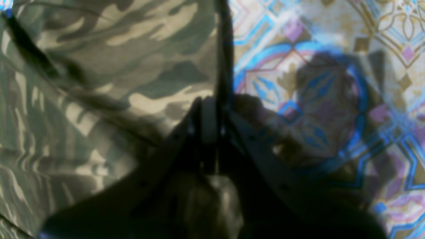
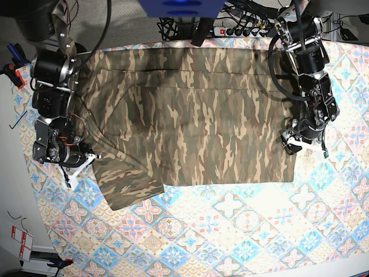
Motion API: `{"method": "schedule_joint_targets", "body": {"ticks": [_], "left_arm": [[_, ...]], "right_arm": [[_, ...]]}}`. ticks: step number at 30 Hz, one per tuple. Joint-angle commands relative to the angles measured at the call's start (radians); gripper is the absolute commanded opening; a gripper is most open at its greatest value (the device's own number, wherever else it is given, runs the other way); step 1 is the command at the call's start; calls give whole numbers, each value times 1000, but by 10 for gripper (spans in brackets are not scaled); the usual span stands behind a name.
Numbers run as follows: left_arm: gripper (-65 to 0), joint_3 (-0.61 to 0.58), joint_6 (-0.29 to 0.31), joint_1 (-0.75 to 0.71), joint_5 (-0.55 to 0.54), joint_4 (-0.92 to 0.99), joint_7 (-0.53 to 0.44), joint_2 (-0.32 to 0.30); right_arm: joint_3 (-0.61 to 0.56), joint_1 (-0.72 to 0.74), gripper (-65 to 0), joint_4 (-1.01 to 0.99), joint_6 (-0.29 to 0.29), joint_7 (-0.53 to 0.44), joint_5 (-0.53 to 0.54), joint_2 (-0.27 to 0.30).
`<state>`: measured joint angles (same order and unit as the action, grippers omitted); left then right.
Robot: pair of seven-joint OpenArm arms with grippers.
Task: Fold the T-shirt properly
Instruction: 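Lower the left gripper onto the opposite side edge and grasp it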
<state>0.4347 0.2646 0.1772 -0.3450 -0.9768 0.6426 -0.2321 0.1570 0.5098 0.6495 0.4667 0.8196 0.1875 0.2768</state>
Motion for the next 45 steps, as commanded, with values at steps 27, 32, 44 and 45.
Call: {"method": "schedule_joint_targets", "body": {"ticks": [27,32,44,45], "left_arm": [[-650,-81,0,-91,-9,-38,-66,3],[-650,-76,-1,-170,-9,-153,-23,4],[-650,-24,-1,-331,-9,-328,-22,6],[-650,-24,-1,-331,-9,-328,-22,6]], "right_arm": [[0,28,-647,20,5,-13,11,14],[0,28,-647,20,5,-13,11,14],[-1,28,-647,20,5,-12,11,9],[-1,28,-647,20,5,-12,11,0]]}}
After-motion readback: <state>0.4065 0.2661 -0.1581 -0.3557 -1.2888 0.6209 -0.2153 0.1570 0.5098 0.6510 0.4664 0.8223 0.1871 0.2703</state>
